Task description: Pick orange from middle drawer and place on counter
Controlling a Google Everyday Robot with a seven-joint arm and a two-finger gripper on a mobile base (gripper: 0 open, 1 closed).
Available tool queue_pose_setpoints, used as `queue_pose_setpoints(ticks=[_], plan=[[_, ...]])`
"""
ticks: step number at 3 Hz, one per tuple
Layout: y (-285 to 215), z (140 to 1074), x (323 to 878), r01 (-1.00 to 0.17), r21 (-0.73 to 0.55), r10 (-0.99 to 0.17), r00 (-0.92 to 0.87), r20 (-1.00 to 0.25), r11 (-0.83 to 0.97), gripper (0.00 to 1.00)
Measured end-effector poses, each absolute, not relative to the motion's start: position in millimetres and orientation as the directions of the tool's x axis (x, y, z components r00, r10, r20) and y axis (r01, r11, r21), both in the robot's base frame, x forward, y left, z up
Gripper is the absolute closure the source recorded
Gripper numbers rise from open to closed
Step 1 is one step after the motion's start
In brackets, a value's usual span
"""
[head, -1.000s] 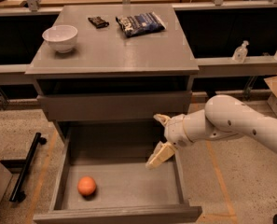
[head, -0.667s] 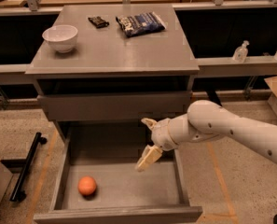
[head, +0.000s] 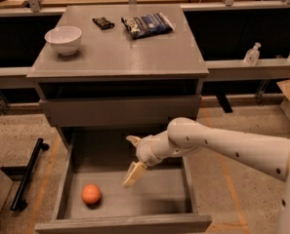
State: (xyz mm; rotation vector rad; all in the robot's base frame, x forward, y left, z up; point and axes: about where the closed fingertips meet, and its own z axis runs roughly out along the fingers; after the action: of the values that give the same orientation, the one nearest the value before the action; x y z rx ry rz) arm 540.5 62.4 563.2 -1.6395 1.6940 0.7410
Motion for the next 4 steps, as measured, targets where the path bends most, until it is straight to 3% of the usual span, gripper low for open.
queue_pose_setpoints(ticks=[2, 4], plan=[[77.0, 553.1, 540.1, -0.999, -0.039, -0.585, 0.018, -0.811, 0.023, 0.00], [132.3, 507.5, 548.2, -0.998, -0.044, -0.523, 0.058, -0.850, -0.039, 0.00]])
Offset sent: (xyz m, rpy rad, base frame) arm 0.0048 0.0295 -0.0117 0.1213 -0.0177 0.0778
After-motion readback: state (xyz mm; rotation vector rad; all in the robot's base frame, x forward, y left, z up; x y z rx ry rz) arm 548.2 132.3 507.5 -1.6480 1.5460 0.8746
